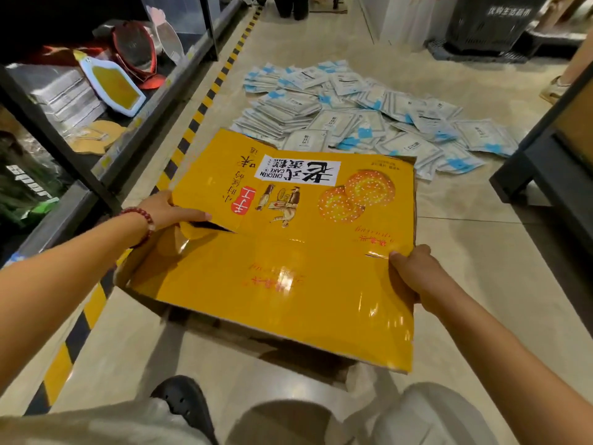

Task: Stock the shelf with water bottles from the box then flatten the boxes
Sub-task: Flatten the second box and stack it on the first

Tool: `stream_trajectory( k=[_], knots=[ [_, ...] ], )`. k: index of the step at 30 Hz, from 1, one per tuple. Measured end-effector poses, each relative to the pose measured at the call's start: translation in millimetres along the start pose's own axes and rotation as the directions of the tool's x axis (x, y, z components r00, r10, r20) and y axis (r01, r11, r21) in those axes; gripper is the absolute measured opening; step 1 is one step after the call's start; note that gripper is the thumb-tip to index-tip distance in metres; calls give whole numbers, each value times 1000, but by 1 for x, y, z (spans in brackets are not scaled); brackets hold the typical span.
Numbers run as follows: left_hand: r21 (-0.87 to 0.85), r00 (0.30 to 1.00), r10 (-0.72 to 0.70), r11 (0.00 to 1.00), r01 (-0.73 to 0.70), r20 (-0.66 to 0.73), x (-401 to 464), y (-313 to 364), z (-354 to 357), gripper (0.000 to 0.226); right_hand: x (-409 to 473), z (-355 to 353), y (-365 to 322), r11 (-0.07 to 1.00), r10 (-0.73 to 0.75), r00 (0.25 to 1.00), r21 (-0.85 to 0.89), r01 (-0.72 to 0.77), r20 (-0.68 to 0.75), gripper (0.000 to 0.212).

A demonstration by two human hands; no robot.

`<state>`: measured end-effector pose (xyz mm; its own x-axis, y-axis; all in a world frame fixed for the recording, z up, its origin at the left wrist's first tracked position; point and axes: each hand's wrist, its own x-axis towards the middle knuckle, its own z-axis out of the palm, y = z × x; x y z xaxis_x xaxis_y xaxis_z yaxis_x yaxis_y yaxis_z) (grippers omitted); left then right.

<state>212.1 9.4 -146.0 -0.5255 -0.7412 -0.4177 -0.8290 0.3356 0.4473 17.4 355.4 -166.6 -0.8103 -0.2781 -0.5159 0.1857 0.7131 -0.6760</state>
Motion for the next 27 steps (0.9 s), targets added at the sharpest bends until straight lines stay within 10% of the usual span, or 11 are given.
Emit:
stream_trajectory(
  k=[9,13,18,27],
  knots=[
    [239,984,130,966,-98,-121,37,40,32,96,-56,18,22,848,211,972,476,-233,101,29],
    [-73,956,183,976,-204,-231,43,27,27,77,-86,37,37,808,213,938,490,-327,275,38],
    [73,961,220,975,-210,-168,50,27,28,74,-136,44,35,879,187,830,288,-380,525,35],
    [431,812,570,705,-563,127,-52,103,87,97,-95,-26,-11,920,-65,948,-350,178,311,24]
  ],
)
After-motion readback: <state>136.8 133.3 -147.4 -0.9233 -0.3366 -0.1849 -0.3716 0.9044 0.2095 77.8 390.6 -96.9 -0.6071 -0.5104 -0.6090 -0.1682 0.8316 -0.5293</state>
